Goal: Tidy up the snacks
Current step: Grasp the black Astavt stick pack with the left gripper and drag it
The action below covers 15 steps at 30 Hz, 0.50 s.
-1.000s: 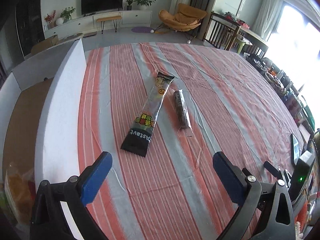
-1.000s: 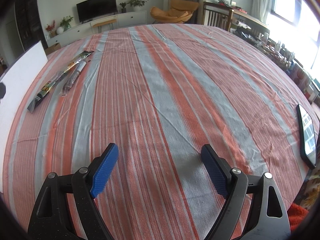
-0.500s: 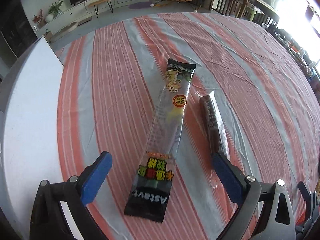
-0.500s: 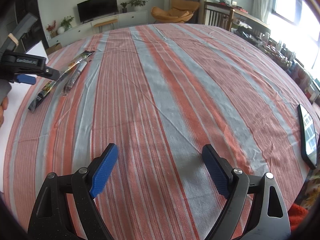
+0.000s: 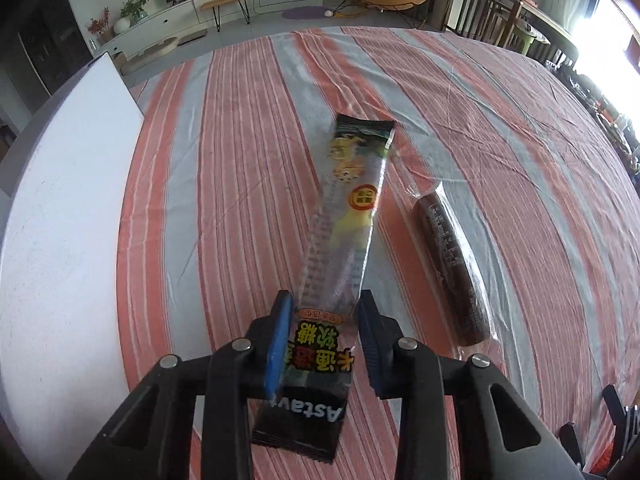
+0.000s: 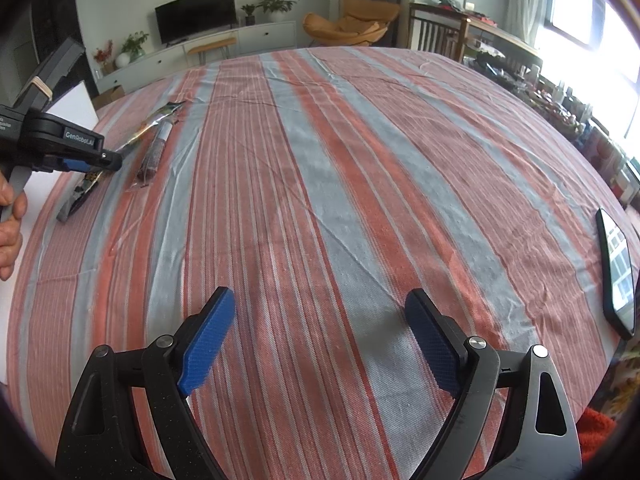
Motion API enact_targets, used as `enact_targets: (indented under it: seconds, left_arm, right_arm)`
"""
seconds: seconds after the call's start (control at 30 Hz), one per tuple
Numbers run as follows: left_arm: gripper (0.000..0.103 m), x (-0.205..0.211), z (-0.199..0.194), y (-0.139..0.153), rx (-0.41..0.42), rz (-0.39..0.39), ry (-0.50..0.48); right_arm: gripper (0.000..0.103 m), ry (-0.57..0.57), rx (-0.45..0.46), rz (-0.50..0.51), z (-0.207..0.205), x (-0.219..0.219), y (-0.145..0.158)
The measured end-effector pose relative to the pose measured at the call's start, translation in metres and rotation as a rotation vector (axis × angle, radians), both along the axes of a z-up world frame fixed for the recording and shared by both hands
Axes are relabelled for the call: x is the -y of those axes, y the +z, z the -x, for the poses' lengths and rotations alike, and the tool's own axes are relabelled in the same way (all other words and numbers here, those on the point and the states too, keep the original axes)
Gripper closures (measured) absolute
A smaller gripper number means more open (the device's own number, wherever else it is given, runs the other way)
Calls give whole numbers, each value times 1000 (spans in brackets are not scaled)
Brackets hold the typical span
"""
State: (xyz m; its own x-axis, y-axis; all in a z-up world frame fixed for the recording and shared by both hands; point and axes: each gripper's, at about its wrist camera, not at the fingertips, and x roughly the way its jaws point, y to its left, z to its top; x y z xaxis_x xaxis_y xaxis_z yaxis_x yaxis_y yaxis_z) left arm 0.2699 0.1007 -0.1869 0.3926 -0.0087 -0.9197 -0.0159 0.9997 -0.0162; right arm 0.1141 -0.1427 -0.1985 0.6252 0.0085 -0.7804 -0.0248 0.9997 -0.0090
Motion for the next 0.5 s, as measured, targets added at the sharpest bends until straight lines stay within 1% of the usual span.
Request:
enact_targets:
  seconds: [0.13, 0.23, 0.33, 0.4, 0.43, 0.47, 0.5]
  left_arm:
    - [76, 1, 27, 2, -16, 22, 45]
    - [76, 5, 59, 2, -17, 51, 62]
    - [75, 9, 95, 3, 7, 71, 71]
    - [73, 9, 113, 2, 29, 84, 83]
    - [66, 8, 119, 2, 44, 85, 90]
    - [48, 8, 124, 1, 61, 87, 91]
    - [36, 8, 126, -1, 70, 83, 88]
  right_arm:
    - [13, 0, 0, 0, 0, 0, 0]
    - [13, 0, 0, 0, 0, 0, 0]
    - [13, 0, 0, 0, 1, 0, 0]
    - [13, 0, 0, 0, 1, 0, 0]
    - [13, 0, 0, 0, 1, 0, 0]
    - [13, 0, 0, -1, 1, 0, 0]
    - [13, 0, 0, -1, 1, 0, 0]
